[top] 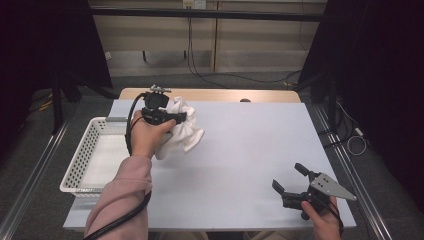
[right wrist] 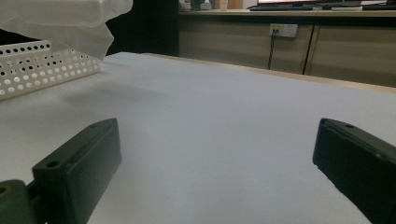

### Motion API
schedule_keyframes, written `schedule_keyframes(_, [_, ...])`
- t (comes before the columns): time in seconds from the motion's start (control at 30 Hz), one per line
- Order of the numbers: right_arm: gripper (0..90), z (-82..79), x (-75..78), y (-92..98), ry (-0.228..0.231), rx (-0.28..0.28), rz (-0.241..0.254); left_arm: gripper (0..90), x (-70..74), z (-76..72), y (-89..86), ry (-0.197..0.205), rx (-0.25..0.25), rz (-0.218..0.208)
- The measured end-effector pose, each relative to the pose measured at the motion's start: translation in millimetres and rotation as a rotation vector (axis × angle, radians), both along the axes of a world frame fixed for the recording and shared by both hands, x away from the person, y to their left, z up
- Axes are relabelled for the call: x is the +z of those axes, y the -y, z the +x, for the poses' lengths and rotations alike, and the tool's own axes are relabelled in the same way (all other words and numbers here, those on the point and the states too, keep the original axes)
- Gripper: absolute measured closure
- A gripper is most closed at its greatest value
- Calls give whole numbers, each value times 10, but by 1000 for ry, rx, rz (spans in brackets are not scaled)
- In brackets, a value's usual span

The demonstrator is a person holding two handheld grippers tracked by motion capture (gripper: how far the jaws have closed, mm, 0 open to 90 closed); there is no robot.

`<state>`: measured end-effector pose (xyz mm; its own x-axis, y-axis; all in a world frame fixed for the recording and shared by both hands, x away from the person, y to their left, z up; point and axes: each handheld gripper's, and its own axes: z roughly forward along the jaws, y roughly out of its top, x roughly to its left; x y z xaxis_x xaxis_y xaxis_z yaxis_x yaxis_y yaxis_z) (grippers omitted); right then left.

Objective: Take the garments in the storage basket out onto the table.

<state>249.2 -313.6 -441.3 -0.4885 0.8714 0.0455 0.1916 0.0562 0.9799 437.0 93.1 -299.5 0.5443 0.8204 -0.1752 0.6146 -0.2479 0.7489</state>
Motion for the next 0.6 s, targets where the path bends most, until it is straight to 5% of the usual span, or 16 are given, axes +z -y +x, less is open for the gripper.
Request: schedule_keyframes(0.6, [8,3,-3,4,-1,2,-6,610,-182,10,229,22,-47,-8])
